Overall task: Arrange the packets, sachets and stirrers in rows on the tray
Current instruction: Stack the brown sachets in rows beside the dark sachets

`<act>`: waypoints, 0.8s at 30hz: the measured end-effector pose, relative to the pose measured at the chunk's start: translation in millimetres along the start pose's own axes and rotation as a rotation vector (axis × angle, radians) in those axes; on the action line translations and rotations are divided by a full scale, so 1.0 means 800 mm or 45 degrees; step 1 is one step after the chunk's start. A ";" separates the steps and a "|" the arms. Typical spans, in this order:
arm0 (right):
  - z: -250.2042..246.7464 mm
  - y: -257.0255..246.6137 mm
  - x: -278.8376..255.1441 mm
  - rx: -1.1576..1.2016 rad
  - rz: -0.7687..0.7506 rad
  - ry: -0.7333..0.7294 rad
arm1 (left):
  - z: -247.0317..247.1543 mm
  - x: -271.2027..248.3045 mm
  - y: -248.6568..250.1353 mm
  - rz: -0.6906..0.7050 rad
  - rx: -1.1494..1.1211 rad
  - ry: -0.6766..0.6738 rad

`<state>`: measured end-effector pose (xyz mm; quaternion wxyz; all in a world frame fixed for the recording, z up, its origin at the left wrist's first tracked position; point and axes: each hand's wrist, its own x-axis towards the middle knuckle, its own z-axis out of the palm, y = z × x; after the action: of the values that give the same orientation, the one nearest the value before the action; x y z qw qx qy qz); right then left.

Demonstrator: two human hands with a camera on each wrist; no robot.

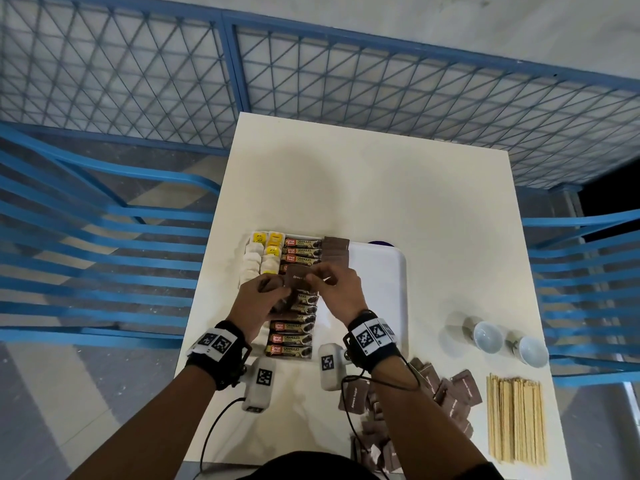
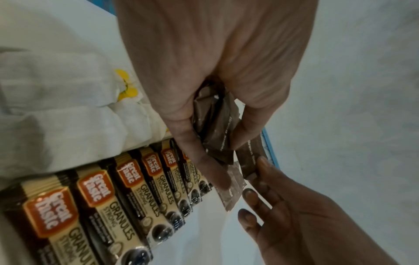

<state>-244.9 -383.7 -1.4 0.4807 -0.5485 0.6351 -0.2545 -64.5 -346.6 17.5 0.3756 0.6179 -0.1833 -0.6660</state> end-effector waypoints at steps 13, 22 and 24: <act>0.002 0.000 -0.002 0.381 0.071 0.206 | 0.002 -0.004 0.001 -0.032 -0.038 -0.017; 0.003 0.008 -0.005 0.229 0.139 -0.006 | 0.003 0.002 0.003 -0.090 -0.140 0.038; -0.001 0.012 -0.004 0.253 0.153 0.015 | 0.003 0.003 0.002 -0.109 -0.155 0.039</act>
<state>-250.0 -378.2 -8.0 0.5432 -0.4575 0.6414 -0.2902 -66.5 -349.8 17.3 0.3863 0.6112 -0.1102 -0.6819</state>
